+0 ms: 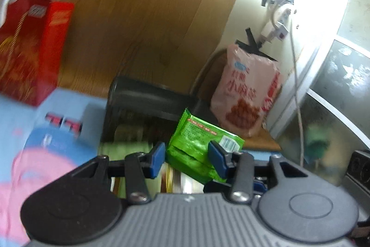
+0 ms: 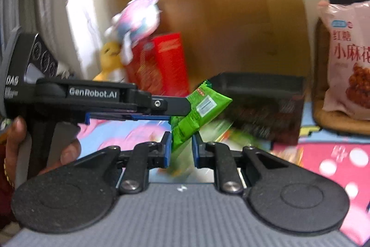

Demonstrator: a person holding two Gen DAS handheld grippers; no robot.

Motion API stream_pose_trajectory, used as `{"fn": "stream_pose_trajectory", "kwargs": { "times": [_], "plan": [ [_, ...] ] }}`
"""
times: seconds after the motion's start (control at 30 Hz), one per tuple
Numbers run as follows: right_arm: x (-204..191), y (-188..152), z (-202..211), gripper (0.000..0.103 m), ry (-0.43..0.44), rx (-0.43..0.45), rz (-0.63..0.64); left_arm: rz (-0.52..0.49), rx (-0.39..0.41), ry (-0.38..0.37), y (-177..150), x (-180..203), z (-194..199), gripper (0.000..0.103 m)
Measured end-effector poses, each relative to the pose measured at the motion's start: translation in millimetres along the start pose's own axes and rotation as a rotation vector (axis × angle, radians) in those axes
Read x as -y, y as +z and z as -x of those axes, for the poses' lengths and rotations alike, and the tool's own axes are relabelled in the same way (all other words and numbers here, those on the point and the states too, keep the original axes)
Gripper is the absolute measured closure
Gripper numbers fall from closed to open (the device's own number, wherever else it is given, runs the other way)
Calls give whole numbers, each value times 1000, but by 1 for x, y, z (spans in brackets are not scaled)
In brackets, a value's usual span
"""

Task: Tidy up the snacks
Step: 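Carry the green packet into the black box and open the right gripper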

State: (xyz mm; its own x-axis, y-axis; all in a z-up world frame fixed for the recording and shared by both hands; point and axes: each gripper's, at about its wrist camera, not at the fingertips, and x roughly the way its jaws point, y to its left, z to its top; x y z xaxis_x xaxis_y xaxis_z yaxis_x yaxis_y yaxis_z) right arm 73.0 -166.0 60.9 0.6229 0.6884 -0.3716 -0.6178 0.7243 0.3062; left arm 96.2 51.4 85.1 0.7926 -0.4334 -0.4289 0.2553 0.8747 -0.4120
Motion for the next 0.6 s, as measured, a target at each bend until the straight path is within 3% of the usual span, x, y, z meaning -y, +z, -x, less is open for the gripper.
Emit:
{"fn": "stream_pose_trajectory", "kwargs": {
  "times": [0.1, 0.17, 0.2, 0.23, 0.27, 0.33, 0.5, 0.6],
  "plan": [
    [24, 23, -22, 82, -34, 10, -47, 0, 3, 21, 25, 2, -33, 61],
    [39, 36, -41, 80, -96, 23, -57, 0, 11, 61, 37, 2, -56, 48],
    [43, 39, -43, 69, -106, 29, -66, -6, 21, 84, 40, 3, -64, 45],
    [49, 44, -49, 66, -106, 28, -93, -15, 22, 113, 44, 4, -71, 45],
    [54, 47, -53, 65, -142, 29, -108, -14, 21, 134, 44, 4, -73, 46],
    [59, 48, -51, 63, -206, 34, -97, 13, 37, 103, 39, -1, -64, 45],
    [81, 23, -18, 60, -258, 80, -163, 39, 46, 91, 14, -14, -38, 45],
    [96, 9, -9, 60, -252, 77, -251, 106, 0, 78, 4, -27, -38, 45]
  ]
}}
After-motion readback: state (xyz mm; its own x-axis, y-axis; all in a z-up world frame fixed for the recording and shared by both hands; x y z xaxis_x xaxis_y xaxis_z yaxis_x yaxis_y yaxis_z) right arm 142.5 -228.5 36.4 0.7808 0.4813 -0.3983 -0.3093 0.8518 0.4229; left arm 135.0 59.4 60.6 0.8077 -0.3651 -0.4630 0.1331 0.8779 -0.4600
